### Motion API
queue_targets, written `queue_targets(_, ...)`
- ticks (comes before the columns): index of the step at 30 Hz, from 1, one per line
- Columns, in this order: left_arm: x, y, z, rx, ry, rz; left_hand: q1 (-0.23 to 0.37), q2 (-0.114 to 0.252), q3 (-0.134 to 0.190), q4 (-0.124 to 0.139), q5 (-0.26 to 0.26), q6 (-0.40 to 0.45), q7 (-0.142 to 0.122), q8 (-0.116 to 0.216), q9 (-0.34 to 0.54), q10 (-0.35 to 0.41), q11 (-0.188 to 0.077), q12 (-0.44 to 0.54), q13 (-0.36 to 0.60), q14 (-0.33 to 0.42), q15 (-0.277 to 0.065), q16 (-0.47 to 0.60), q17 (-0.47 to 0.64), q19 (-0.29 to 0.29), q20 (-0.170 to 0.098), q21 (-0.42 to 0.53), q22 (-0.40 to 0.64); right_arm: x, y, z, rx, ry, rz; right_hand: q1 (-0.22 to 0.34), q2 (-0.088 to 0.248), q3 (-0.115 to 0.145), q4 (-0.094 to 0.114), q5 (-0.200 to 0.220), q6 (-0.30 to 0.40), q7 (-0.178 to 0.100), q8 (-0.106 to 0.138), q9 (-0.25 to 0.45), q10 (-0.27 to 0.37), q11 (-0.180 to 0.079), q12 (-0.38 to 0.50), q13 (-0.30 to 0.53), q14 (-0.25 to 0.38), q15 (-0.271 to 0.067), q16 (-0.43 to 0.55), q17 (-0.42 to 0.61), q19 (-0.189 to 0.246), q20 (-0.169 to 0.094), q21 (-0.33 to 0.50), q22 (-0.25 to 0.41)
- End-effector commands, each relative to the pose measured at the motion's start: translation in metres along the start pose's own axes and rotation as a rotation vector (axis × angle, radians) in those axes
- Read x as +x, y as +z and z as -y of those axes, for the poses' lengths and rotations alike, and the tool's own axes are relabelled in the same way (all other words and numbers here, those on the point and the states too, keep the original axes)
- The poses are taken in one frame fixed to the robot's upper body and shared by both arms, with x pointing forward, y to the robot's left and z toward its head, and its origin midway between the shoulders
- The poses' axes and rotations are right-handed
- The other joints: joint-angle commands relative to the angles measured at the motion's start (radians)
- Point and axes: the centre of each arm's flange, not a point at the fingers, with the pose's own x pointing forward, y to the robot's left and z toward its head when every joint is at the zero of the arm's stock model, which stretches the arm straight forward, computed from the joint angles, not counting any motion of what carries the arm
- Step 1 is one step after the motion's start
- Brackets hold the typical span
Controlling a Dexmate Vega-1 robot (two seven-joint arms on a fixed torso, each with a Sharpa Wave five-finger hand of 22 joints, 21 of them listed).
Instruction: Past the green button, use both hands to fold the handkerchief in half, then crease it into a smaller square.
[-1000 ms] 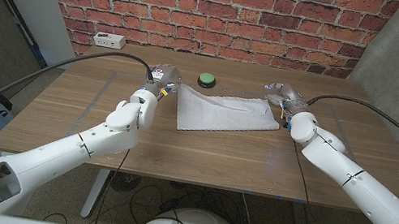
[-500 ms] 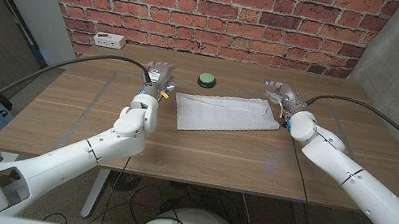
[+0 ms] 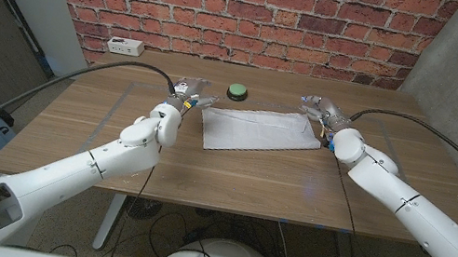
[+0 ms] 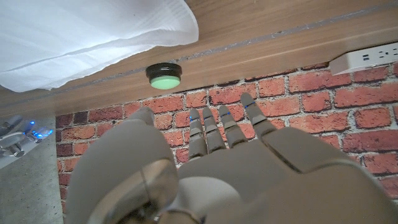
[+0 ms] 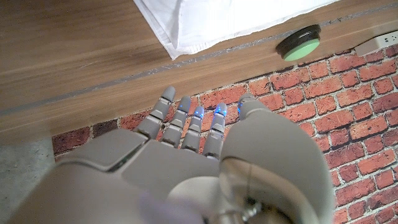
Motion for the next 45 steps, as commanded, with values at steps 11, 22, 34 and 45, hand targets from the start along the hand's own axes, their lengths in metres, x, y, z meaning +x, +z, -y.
queue_targets(11,-0.018,0.022,0.001,-0.008,-0.083,0.101,-0.049,-0.028,-0.033,-0.013,0.015,0.08,0.006,0.034,0.0,0.024,-0.006,0.019,0.0,-0.049,0.017,-0.006,-0.007,-0.062,0.022,-0.031,-0.001,-0.019,0.016,-0.013,-0.122,0.021,-0.005,-0.024,0.005,0.013,0.012,0.012,0.02,0.002,0.01,0.002,0.021,0.004,0.013,-0.003,0.026,-0.012,-0.005,-0.009,0.028,-0.006,0.006,-0.001)
queue_targets(22,-0.031,0.036,0.004,0.055,-0.124,0.147,-0.048,-0.05,-0.044,-0.031,0.02,0.052,-0.002,0.021,-0.001,0.024,-0.008,0.02,-0.002,-0.061,0.026,-0.006,-0.012,-0.047,0.024,-0.028,-0.003,-0.031,0.012,-0.025,-0.111,0.062,-0.005,-0.031,0.008,0.02,0.013,0.014,0.022,0.004,0.009,0.002,0.028,0.011,0.016,-0.004,0.035,-0.013,-0.007,-0.014,0.032,-0.008,0.006,-0.002)
queue_targets(34,-0.047,0.045,0.005,0.142,-0.12,0.16,-0.024,-0.104,-0.062,-0.07,0.032,0.078,-0.01,0.031,-0.001,0.015,-0.013,0.019,-0.004,-0.084,0.034,-0.007,-0.016,-0.044,0.022,-0.034,-0.007,-0.039,0.009,-0.029,-0.1,0.067,-0.01,-0.035,0.01,0.026,0.012,0.016,0.024,0.006,0.008,0.002,0.028,0.011,0.016,-0.006,0.039,-0.016,-0.007,-0.015,0.034,-0.008,0.006,-0.002)
queue_targets(45,-0.048,0.05,0.008,0.214,-0.206,0.166,0.015,-0.169,-0.085,-0.114,0.051,0.062,-0.014,0.023,-0.001,0.007,-0.019,0.018,-0.005,-0.08,0.041,0.0,-0.018,-0.011,0.02,-0.03,-0.01,-0.042,0.008,-0.034,-0.094,0.077,-0.017,-0.043,0.011,0.03,0.012,0.017,0.024,0.006,0.006,0.002,0.031,0.011,0.017,-0.007,0.038,-0.014,-0.007,-0.014,0.035,-0.011,0.005,-0.003)
